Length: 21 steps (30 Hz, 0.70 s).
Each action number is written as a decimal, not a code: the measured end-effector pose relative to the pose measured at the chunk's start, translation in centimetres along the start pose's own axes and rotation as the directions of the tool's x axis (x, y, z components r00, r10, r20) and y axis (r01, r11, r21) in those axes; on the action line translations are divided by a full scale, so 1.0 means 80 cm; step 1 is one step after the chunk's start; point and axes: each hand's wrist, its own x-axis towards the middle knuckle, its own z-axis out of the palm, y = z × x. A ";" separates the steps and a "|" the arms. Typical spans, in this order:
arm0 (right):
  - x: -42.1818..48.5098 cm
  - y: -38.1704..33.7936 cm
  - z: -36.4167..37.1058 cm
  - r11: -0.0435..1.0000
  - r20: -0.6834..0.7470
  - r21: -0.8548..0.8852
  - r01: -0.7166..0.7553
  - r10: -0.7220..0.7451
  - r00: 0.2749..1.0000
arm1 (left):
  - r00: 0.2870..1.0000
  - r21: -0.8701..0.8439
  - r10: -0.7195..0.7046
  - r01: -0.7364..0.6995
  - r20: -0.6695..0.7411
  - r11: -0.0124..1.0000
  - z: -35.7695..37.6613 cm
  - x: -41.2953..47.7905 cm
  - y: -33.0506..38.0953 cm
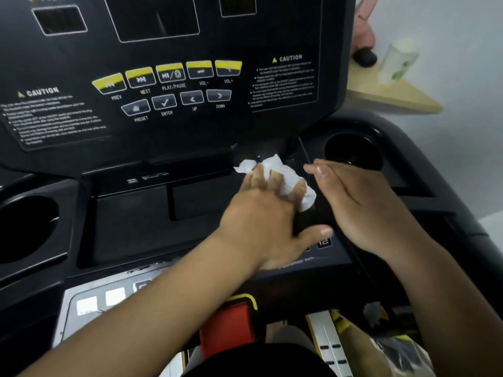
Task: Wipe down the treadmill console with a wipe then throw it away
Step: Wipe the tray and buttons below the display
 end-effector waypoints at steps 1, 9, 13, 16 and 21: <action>0.002 0.000 -0.003 1.000 -0.026 -0.005 0.005 -0.005 1.000 | 1.000 -0.024 0.000 0.000 -0.004 1.000 -0.002 0.003 0.007; 0.011 -0.003 -0.002 0.995 -0.088 -0.009 0.099 -0.099 0.991 | 1.000 0.058 0.017 -0.018 0.018 0.998 -0.007 0.015 0.007; 0.009 0.000 -0.014 0.994 -0.141 0.004 0.105 -0.103 0.985 | 0.998 0.114 0.066 -0.068 0.025 0.991 -0.013 -0.002 0.006; 0.006 0.010 -0.015 0.997 -0.153 0.026 0.076 -0.071 0.986 | 0.986 0.295 0.141 -0.110 -0.088 0.949 -0.018 -0.017 -0.007; 0.007 0.010 -0.005 0.989 -0.157 0.109 0.096 -0.078 0.984 | 0.991 0.014 0.131 -0.131 0.020 0.991 -0.005 0.020 0.002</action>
